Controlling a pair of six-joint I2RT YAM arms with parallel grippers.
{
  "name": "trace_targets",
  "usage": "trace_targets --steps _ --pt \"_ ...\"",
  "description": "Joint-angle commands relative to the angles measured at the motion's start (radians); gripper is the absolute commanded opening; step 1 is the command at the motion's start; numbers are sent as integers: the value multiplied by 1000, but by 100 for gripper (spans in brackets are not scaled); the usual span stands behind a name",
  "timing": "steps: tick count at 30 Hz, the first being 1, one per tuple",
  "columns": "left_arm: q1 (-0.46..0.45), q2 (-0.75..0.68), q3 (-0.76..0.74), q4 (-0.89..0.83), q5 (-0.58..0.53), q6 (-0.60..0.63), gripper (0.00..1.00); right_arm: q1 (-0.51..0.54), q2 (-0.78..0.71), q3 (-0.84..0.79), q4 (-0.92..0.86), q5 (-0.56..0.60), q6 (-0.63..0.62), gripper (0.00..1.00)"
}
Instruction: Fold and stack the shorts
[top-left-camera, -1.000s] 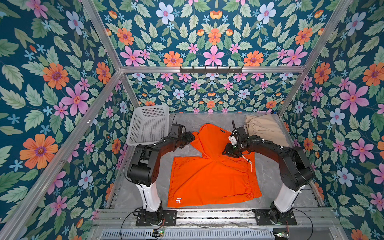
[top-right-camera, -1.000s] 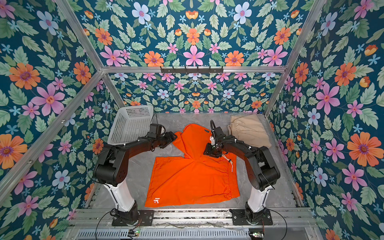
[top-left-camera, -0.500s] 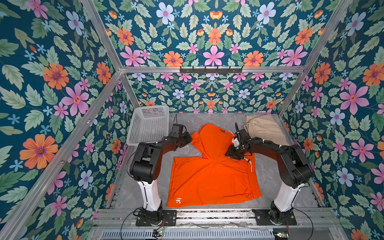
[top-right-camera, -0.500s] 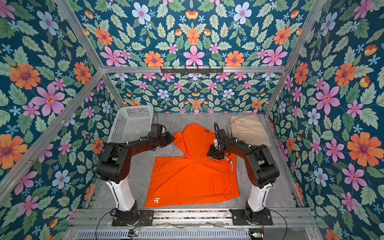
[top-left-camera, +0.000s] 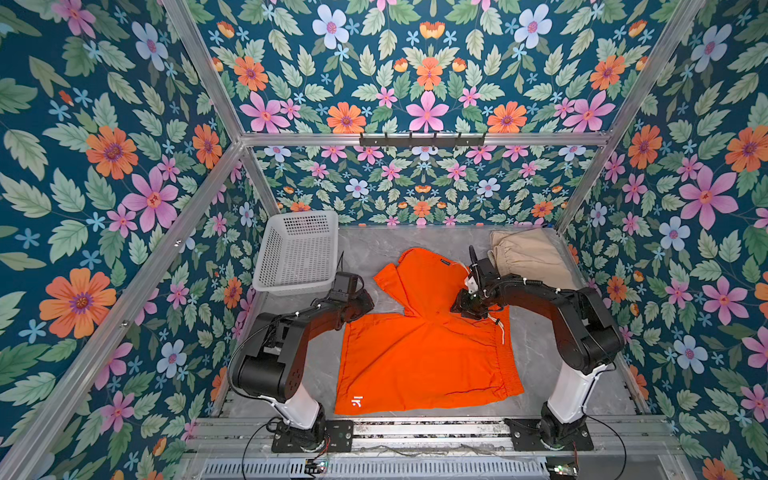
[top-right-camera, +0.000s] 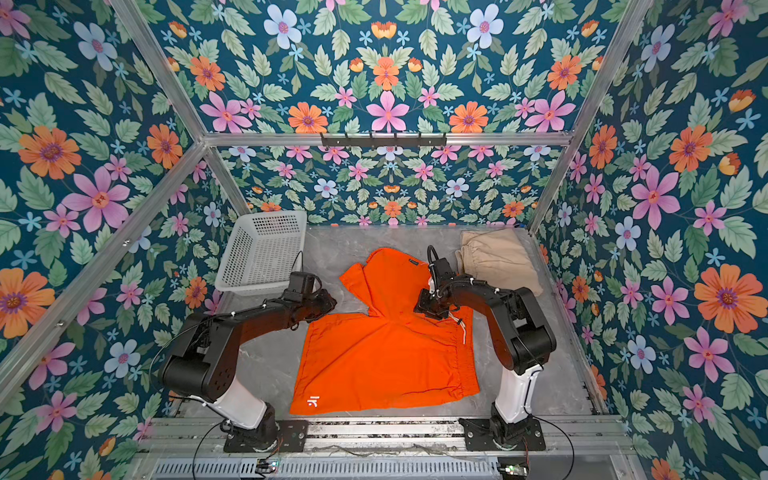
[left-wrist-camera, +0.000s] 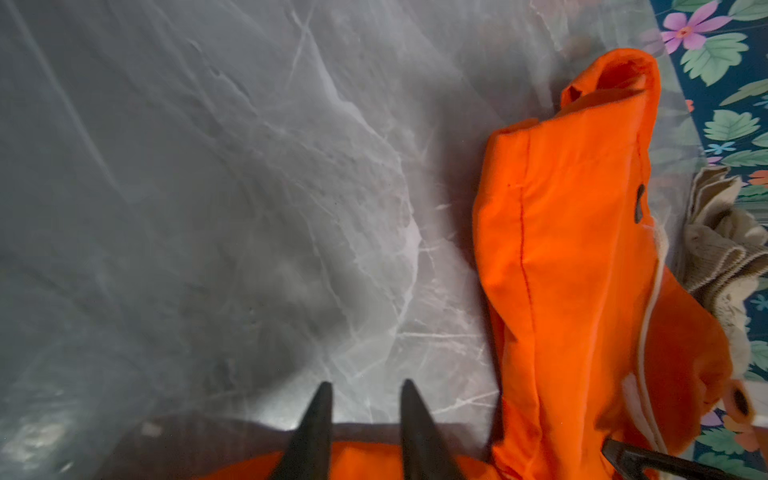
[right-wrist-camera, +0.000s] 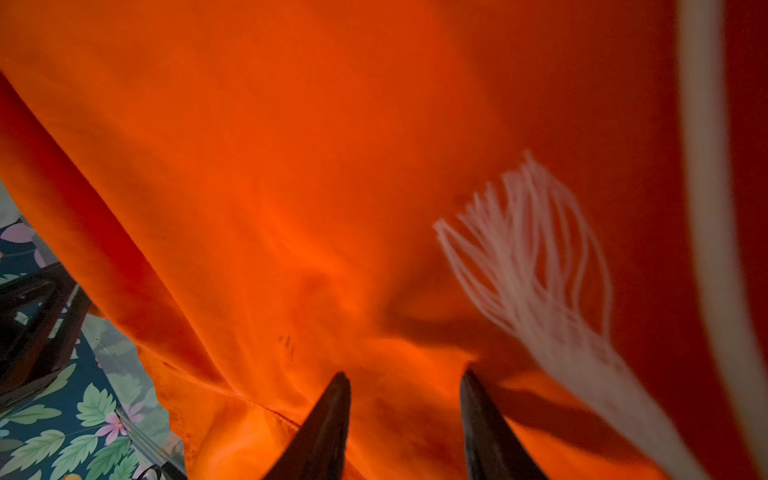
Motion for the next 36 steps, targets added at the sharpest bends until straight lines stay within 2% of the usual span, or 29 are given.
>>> trace_targets --steps 1,6,10,21,23,25,28,31,32,36 --pt "0 -8 8 145 37 8 47 7 -14 16 18 -26 -2 44" --pt "3 54 63 256 71 30 62 8 -13 27 39 -48 -4 44" --pt "26 147 108 332 103 4 68 8 -9 30 48 -64 -3 44" --pt "45 332 167 541 203 -109 63 8 -9 31 57 -76 -6 44" --pt "45 350 177 548 213 -116 58 8 -10 33 61 -76 -4 44" --pt "46 359 183 549 223 -116 45 8 -10 35 63 -76 -5 44" --pt "45 345 177 549 220 -104 20 9 -10 52 71 -76 -10 44" --pt "44 305 179 529 231 -73 3 18 4 104 81 -70 -31 44" --pt "44 287 181 517 230 -55 0 22 11 126 88 -66 -41 44" --pt "31 194 181 463 214 66 0 40 82 249 130 -63 -79 44"
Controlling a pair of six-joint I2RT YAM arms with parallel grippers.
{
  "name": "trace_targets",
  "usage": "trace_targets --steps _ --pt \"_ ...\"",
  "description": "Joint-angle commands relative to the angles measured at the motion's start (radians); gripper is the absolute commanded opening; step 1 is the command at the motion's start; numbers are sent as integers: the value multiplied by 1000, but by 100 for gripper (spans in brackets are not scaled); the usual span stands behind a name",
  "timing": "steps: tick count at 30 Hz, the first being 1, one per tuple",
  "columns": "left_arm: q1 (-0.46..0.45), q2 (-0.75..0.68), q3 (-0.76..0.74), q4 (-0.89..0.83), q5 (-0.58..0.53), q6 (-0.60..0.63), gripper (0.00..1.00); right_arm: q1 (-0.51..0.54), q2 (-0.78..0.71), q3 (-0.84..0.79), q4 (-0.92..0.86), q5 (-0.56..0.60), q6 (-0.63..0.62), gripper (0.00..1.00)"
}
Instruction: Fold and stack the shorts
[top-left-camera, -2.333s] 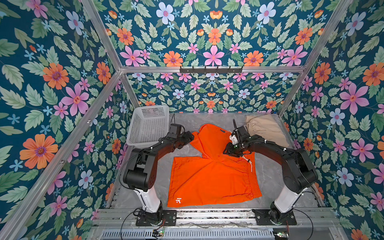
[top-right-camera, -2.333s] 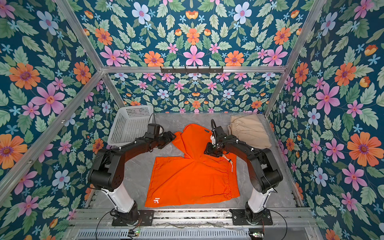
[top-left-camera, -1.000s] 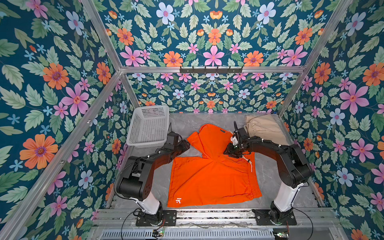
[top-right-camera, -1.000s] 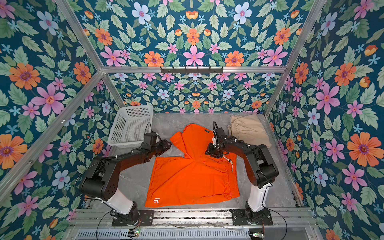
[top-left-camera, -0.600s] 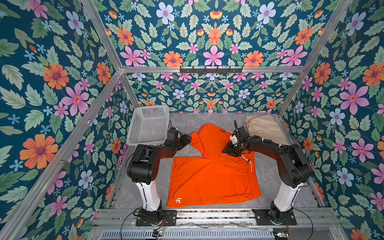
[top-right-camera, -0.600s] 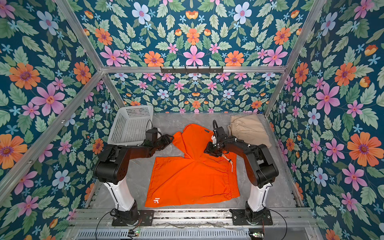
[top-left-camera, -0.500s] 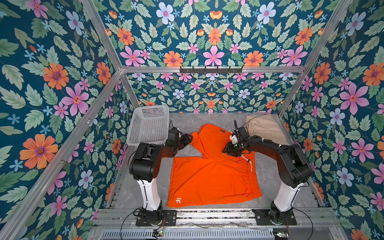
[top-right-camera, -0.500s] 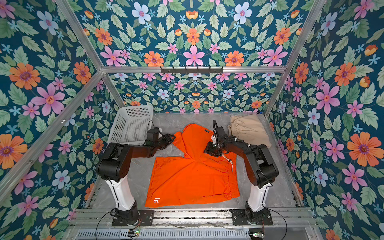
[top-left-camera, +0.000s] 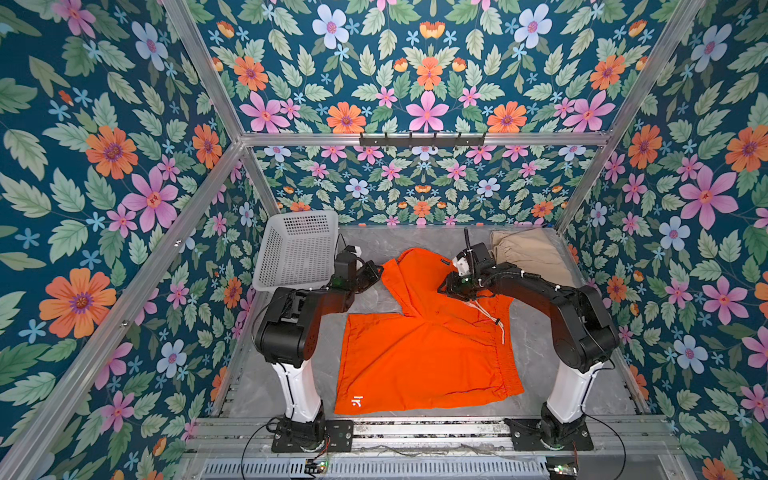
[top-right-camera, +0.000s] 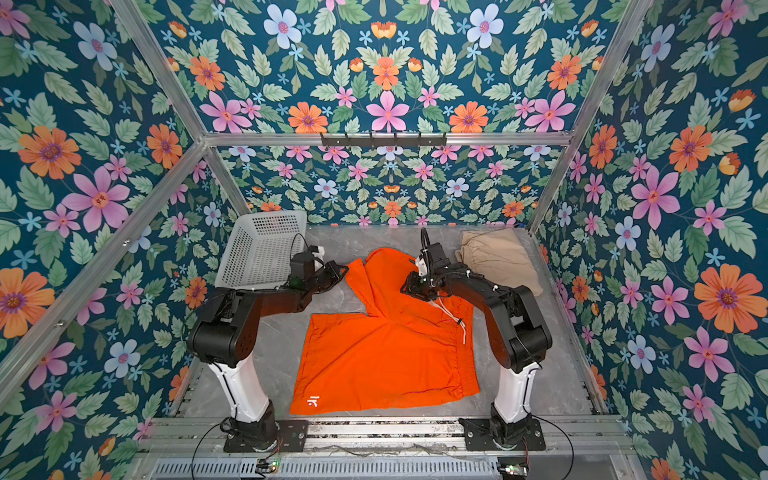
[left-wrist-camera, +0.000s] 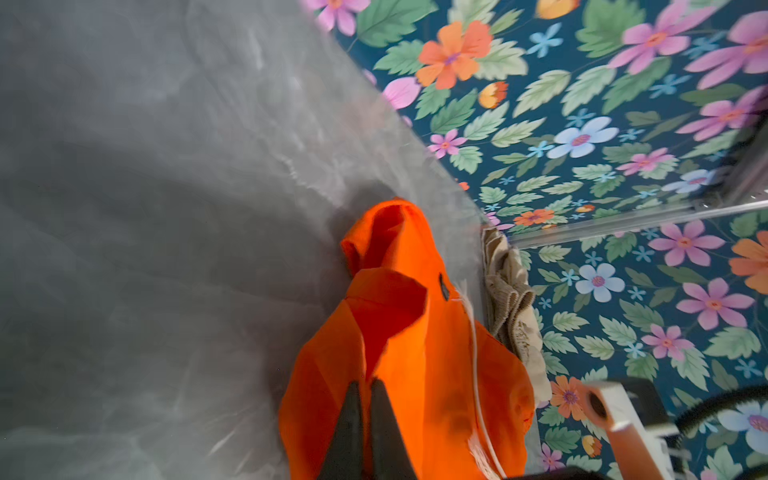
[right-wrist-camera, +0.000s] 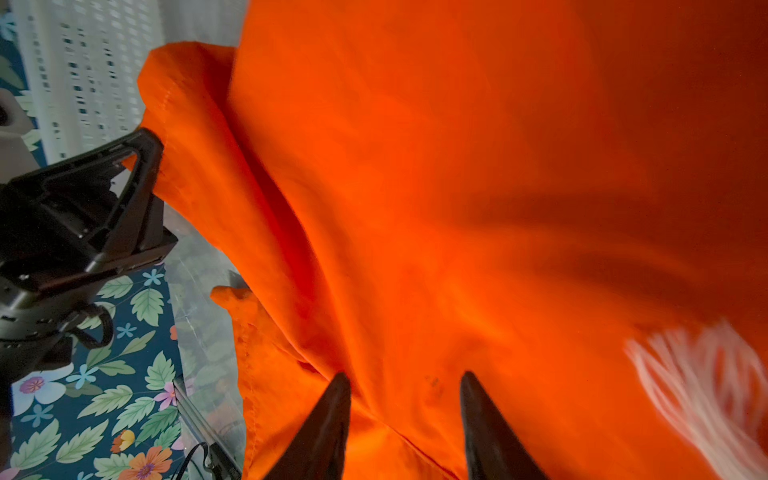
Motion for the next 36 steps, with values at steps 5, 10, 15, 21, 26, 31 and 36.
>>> trace_targets --steps 5,10,15,21,26,31,36 --pt "-18 -111 -29 -78 -25 204 0 8 195 241 42 18 -46 44" --pt "-23 -216 -134 -246 -148 172 0 8 329 378 -78 90 -43 43" --pt "-22 -319 -261 -413 -287 112 1 7 372 399 -128 129 -43 43" --pt "-22 -333 -330 -522 -331 66 25 8 389 406 -159 140 -53 43" --pt "-21 -406 -313 -538 -302 68 45 16 358 386 -132 105 -93 43" --pt "-21 -433 -148 -552 -245 199 52 26 278 356 -80 72 -131 43" --pt "-22 -250 125 -620 -139 488 51 32 215 303 -56 48 -147 43"
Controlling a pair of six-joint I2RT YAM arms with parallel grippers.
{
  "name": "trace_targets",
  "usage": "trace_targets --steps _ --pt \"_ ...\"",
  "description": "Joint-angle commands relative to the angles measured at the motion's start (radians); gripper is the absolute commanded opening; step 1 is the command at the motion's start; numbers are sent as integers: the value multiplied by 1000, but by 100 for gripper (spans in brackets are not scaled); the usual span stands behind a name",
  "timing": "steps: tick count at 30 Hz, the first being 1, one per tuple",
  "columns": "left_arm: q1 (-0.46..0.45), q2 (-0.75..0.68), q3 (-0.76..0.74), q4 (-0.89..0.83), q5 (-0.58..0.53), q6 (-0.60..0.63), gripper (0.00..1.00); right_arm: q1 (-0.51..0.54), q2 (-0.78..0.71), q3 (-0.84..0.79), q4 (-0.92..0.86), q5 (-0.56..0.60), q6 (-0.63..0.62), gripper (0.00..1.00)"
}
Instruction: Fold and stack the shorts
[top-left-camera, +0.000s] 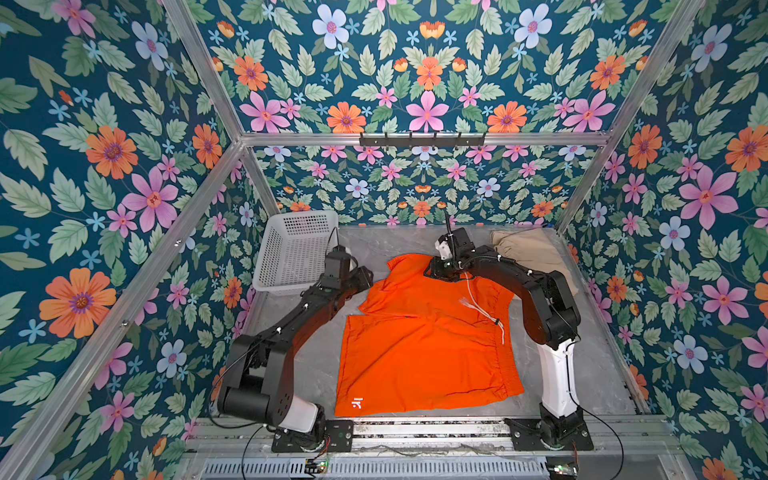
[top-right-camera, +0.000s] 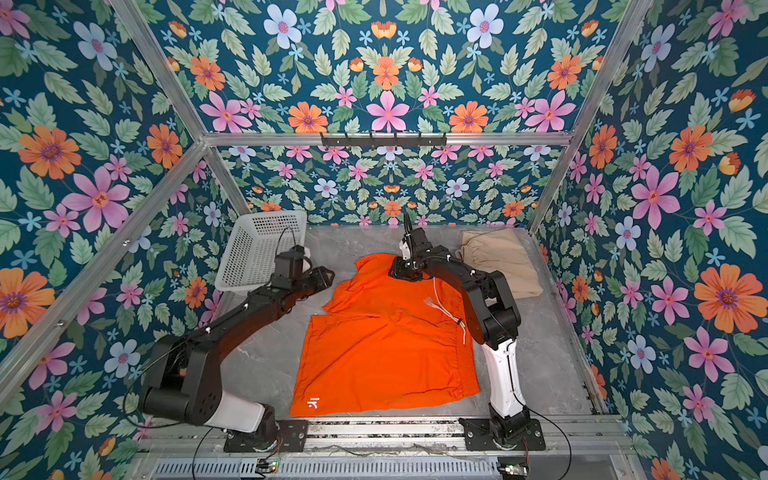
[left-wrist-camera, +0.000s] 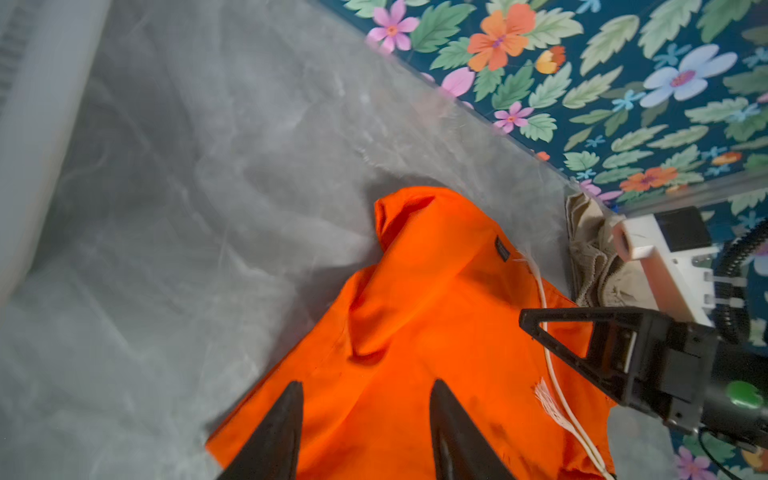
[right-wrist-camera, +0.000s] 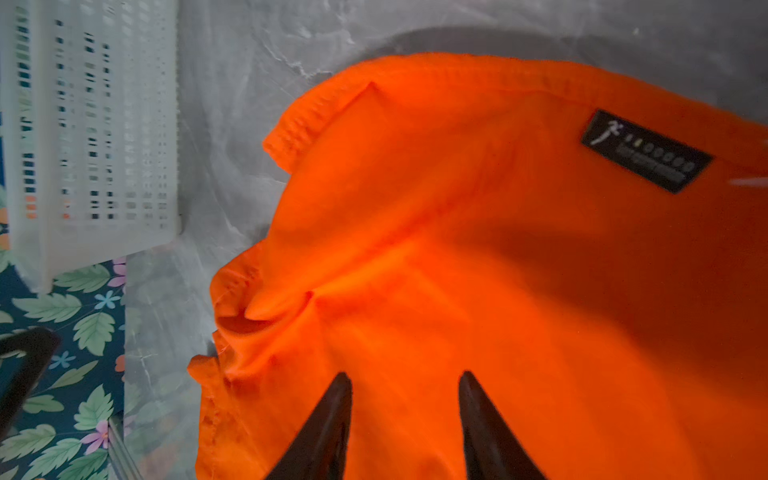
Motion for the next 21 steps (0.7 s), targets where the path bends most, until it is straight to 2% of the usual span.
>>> trace_targets --steps 1,4,10,16,21 --pt "0 129 156 -84 112 264 52 4 -38 -42 20 -17 -31 43" --pt "0 306 354 -193 181 417 52 4 -75 -94 23 2 -43 43" --pt "2 586 654 -342 201 537 59 3 -113 -189 55 7 -43 43" --pt "2 700 751 -340 215 576 61 3 -123 -252 67 1 -35 43" --pt "1 764 798 -320 168 561 63 3 -129 -287 96 -18 -18 43"
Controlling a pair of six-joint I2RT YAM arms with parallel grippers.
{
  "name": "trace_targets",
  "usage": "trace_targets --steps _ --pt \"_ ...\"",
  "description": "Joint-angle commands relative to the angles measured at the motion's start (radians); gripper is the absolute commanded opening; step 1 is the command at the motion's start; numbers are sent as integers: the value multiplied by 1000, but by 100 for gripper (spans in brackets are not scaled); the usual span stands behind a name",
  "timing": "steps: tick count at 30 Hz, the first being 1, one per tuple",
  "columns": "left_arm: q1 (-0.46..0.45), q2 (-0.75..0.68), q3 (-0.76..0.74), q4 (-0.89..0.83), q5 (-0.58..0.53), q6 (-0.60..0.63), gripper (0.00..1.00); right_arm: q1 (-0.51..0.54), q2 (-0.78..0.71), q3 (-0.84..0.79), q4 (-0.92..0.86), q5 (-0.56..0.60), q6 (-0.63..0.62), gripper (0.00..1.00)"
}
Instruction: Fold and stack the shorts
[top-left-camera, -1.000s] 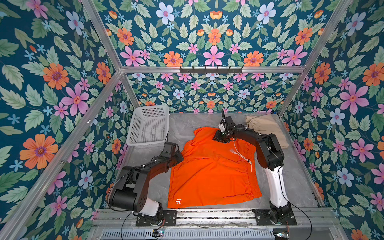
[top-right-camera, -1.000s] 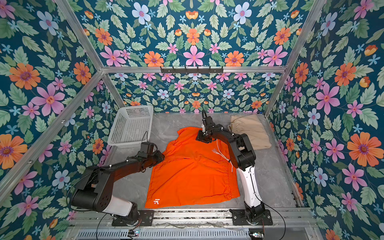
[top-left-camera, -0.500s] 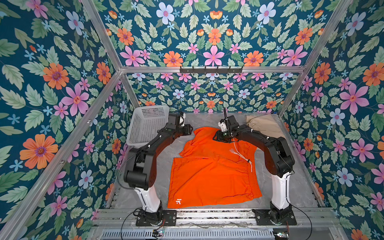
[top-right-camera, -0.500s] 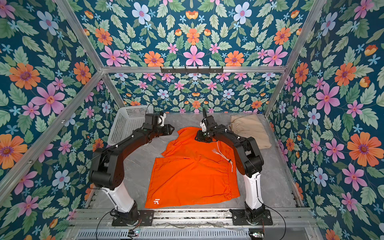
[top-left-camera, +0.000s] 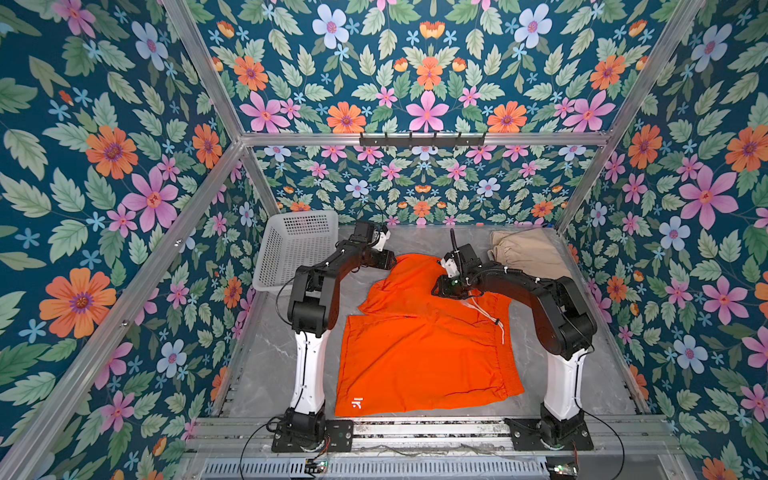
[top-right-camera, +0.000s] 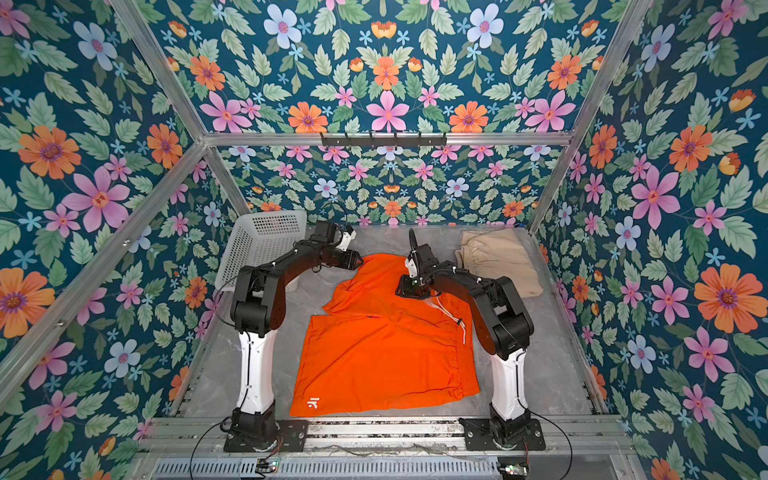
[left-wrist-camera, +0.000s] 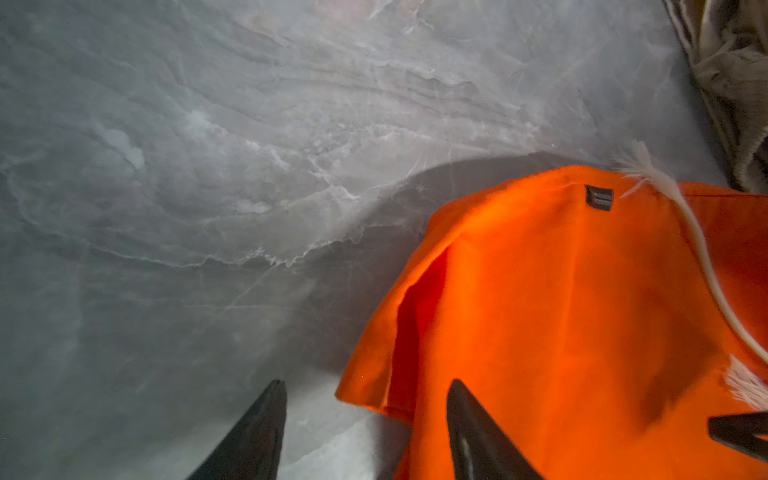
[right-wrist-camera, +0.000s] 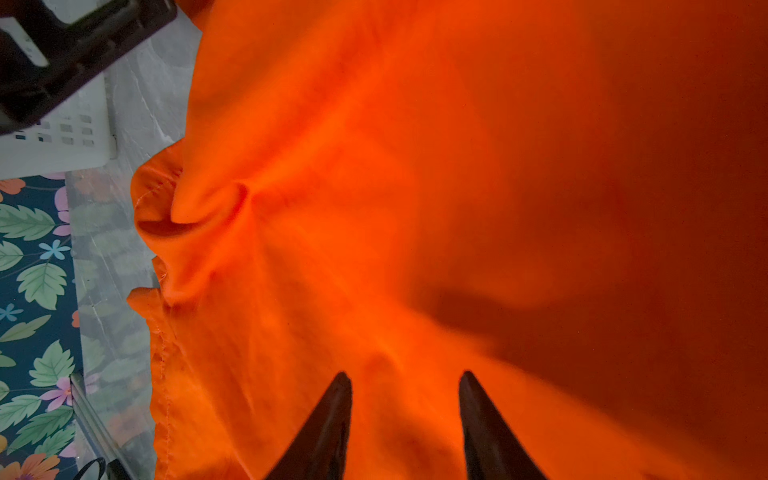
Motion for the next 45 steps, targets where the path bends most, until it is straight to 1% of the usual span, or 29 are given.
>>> trace_targets --steps 1,3,5,6,7,8,10,11,16,18,21,23,24,25,26,28,29,30,34,36,37,39,41,43,45 --pt "1 33 29 4 -3 15 61 0 -9 -12 38 -20 15 43" --pt "2 60 47 13 8 2 53 0 -8 -18 44 -22 16 43" --pt "1 81 65 15 25 -9 41 0 -7 -22 44 -25 19 43" --pt "1 90 72 16 33 -11 35 0 -8 -25 44 -27 19 43" --pt "1 96 82 16 39 -11 26 0 -8 -26 45 -28 20 43" --pt "1 95 92 13 35 -11 17 0 -8 -30 44 -28 19 43" --pt "1 81 107 7 1 -4 2 0 -5 -32 35 -23 19 43" --pt "1 64 112 5 -32 8 0 1 -3 -34 29 -18 20 43" --pt "1 -57 85 61 -228 103 0 1 -1 -59 27 -14 35 43" --pt "2 -82 67 101 -268 149 0 1 5 -64 39 -26 46 43" --pt "4 -48 101 107 -293 195 0 6 23 -54 55 -38 61 43" --pt "4 18 170 67 -302 205 0 14 38 -36 62 -40 68 43" --pt "5 45 198 55 -309 205 5 16 44 -23 63 -40 70 43" --pt "4 74 230 39 -324 203 13 17 48 -9 63 -42 73 43" --pt "4 96 262 18 -340 197 26 17 55 8 61 -41 77 43" --pt "5 107 310 -20 -373 174 44 17 54 47 42 -32 74 44" --pt "5 92 311 -27 -392 160 49 17 48 68 27 -27 68 45" --pt "4 71 299 -29 -405 149 52 17 39 86 13 -19 58 47" --pt "4 -90 179 -41 -405 103 56 17 -31 136 -46 23 23 49" --pt "3 -180 91 -60 -378 56 56 17 -73 133 -70 44 5 48" --pt "3 -230 32 -66 -346 20 55 17 -95 127 -85 51 -5 48" --pt "2 -329 -116 -46 -250 -52 53 16 -125 101 -105 60 -13 48" --pt "-2 -424 -311 22 -144 -134 51 12 -150 51 -105 69 -7 48" --pt "-4 -497 -475 104 -107 -204 50 5 -163 4 -94 76 5 48" --pt "-4 -539 -605 180 -88 -240 50 -10 -168 -43 -63 64 28 48"
